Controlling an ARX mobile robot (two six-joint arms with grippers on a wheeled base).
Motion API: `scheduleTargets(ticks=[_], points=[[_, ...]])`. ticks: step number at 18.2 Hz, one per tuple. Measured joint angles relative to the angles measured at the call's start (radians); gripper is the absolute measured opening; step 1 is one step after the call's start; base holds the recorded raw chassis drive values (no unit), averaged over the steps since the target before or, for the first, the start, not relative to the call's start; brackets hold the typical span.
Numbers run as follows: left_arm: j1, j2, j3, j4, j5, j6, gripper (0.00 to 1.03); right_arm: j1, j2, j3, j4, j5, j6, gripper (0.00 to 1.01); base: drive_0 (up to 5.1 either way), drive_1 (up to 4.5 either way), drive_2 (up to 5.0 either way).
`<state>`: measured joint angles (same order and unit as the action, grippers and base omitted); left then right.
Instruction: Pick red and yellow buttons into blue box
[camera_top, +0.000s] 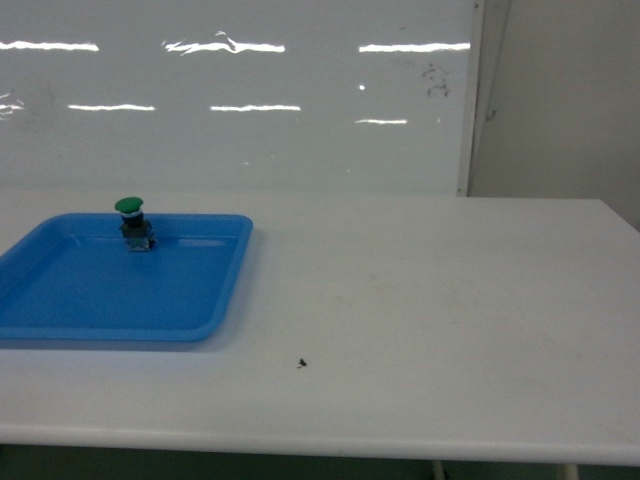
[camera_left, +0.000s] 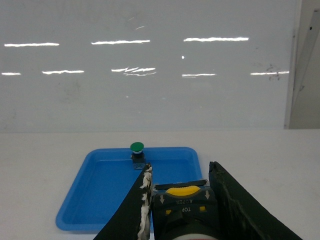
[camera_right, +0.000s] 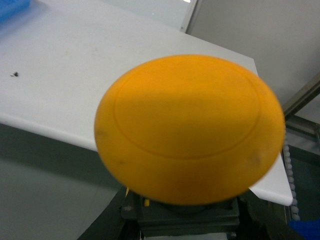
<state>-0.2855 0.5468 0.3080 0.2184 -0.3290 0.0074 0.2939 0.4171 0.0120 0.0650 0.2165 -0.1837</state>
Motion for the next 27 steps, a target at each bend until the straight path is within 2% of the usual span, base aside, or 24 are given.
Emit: scheduleTargets(ticks=[27], points=[[0.000,0.001,0.000,-0.001,0.000,0.000,0.27,0.000,0.000,0.000,-0.001,0.001,0.000,0.34,5.0,-2.44,-2.4]])
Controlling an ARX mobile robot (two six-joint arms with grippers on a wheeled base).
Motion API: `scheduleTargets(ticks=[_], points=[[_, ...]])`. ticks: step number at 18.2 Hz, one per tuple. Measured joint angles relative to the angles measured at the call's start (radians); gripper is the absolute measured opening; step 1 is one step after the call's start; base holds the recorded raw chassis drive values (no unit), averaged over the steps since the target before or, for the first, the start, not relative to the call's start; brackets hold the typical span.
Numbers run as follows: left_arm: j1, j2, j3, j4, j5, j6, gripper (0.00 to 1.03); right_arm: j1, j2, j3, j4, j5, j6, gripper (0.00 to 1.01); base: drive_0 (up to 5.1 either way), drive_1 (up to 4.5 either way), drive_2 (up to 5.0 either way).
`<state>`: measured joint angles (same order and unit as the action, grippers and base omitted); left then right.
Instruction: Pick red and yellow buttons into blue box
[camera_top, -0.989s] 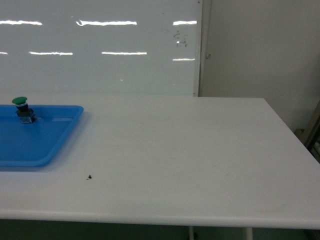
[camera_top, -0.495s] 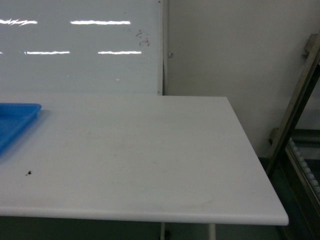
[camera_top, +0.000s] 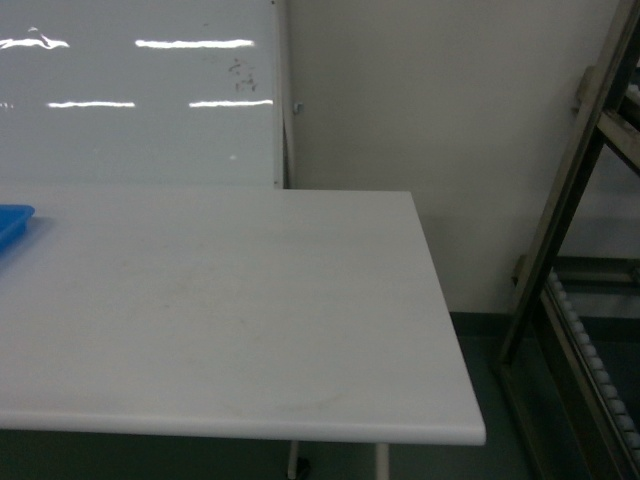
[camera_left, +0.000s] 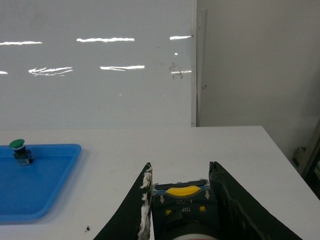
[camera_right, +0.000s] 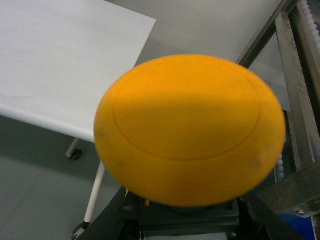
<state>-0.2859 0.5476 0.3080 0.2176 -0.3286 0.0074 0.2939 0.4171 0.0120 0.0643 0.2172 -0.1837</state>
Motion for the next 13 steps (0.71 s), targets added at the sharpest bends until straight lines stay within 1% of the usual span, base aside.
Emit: scheduleTargets(ticks=[7,13], points=[[0.000,-0.001,0.000,0.001,0.000,0.000,0.27,0.000,0.000,0.000,0.001,0.000,0.000,0.34,4.9,-2.50,-2.5],[0.000,0.000,0.000,0.000,0.000,0.000,0.27,0.000,0.001,0.000,-0.001,0.000,0.000,0.34,4.8,-3.58,-1.4]])
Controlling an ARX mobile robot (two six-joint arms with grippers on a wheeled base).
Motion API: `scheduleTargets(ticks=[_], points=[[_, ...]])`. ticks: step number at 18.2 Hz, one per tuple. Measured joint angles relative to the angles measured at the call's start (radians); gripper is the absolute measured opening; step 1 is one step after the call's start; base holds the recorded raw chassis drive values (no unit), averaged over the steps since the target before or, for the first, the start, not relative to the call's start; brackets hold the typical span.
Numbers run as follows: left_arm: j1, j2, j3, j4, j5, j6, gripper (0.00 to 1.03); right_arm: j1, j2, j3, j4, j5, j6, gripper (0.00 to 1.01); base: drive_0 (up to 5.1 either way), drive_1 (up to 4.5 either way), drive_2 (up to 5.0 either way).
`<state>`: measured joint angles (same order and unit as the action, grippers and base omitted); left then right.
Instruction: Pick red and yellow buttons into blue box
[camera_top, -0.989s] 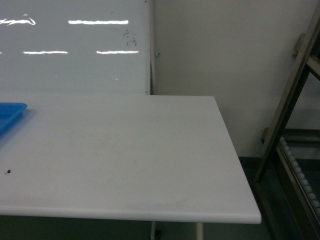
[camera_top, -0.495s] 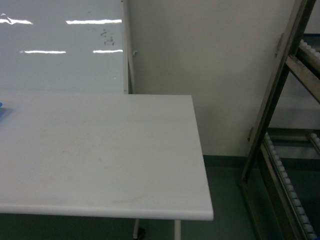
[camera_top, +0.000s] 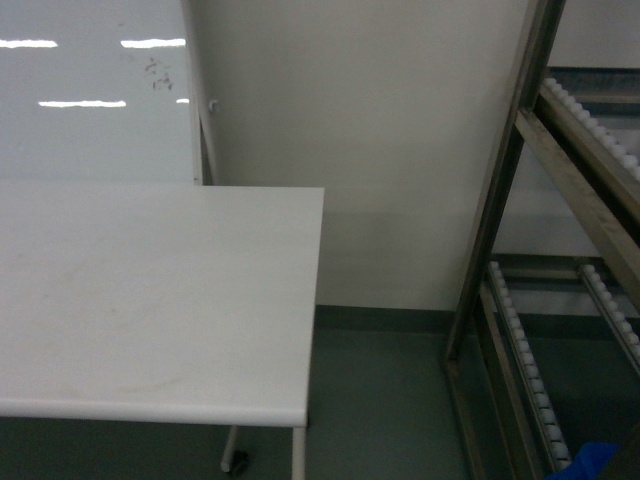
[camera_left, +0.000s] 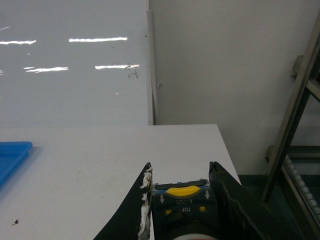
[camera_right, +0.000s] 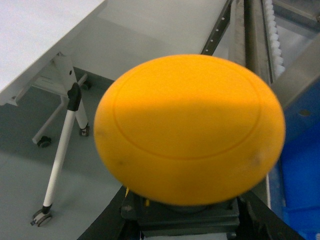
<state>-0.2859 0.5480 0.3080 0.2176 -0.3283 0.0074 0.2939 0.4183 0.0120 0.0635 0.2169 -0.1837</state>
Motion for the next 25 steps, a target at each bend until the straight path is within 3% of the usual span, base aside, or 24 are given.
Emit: scheduleTargets(ticks=[25], points=[[0.000,0.000,0.000,0.001,0.000,0.000,0.27,0.000,-0.001,0.000,0.002,0.000,0.000,0.34,4.8,-3.73,-0.8]])
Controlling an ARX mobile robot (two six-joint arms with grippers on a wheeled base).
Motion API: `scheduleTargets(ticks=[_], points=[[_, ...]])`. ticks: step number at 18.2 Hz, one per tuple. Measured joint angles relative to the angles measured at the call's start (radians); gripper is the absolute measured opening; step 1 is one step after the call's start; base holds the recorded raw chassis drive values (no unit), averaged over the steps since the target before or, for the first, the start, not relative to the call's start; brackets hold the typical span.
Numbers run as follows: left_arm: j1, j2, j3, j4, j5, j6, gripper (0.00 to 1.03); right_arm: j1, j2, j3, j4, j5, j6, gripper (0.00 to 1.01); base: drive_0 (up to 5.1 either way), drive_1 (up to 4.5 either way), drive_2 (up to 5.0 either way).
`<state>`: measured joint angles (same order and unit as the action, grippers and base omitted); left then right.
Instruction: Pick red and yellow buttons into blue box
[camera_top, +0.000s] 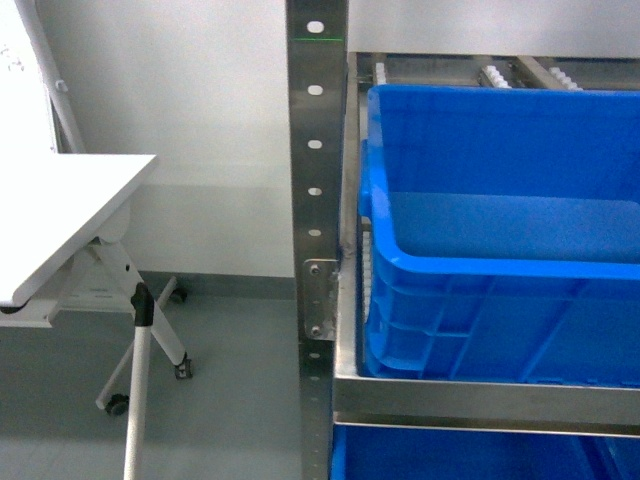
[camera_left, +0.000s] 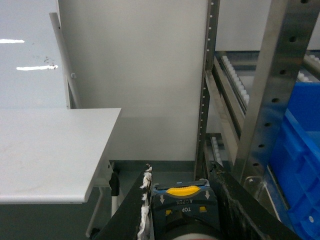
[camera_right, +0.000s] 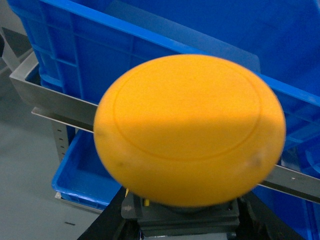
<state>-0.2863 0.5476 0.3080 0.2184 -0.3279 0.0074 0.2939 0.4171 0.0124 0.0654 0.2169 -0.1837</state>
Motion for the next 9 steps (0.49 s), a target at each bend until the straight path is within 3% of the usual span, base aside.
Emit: scheduleTargets(ticks=[9], points=[[0.000,0.000,0.000,-0.001,0.000,0.000,0.27,0.000,0.000,0.000,-0.002,0.000,0.000,0.34,4.7,-3.76,-0.8]])
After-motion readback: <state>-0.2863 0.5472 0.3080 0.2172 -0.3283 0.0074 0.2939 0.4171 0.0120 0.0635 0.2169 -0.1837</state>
